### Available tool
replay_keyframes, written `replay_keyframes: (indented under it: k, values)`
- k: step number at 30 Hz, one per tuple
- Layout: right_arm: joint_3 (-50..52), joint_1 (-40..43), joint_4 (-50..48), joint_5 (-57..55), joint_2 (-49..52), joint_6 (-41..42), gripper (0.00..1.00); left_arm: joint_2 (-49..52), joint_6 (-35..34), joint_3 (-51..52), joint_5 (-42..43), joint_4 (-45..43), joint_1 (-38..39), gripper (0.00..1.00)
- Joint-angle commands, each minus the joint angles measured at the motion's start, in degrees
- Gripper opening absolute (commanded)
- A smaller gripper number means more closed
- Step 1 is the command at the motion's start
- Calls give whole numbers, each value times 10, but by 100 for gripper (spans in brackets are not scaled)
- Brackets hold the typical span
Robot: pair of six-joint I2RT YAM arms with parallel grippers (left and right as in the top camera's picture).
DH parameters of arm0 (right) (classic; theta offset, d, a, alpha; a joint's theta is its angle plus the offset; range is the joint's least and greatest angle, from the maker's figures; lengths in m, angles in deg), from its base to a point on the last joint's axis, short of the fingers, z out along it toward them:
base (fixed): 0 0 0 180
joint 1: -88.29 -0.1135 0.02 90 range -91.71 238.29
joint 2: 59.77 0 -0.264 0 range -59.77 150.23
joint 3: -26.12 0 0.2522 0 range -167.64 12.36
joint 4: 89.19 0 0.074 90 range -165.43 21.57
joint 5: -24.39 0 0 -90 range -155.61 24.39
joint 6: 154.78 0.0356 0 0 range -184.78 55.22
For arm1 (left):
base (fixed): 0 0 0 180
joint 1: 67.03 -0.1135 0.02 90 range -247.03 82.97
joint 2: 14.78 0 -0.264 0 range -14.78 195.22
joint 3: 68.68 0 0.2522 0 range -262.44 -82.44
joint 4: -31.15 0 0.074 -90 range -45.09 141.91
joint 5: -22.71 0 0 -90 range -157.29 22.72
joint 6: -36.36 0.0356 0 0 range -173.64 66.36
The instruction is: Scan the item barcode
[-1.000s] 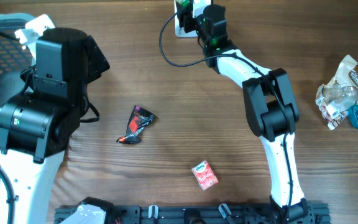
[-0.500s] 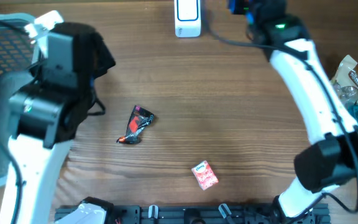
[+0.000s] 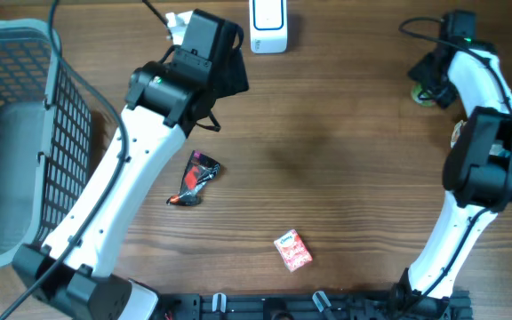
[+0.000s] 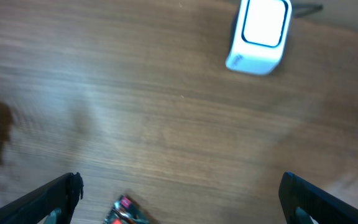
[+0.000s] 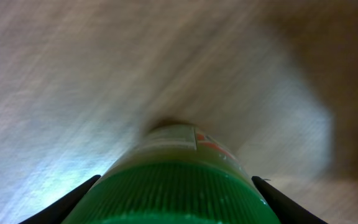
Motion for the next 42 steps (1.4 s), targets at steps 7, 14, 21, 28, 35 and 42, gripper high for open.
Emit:
replay_keyframes:
  k: [7, 14, 21, 28, 35, 42]
  values:
    - [1, 162, 28, 105, 11, -100, 100, 52, -1, 2, 32, -3, 44, 100]
    - [-56, 136, 52, 109, -102, -131, 100, 52, -2, 2, 32, 9, 44, 100]
    - [-163, 63, 150, 131, -248, -143, 100, 43, -1, 2, -38, 8, 43, 100]
    - [-144, -152, 357, 132, -245, -106, 100, -15, 45, 2, 1, 82, -32, 100]
    - [-4, -311, 283, 200, -245, -91, 100, -13, 70, 38, 6, 112, -103, 100]
    - [198, -408, 68, 379, -245, 21, 98, -38, 90, 37, 4, 99, -138, 100]
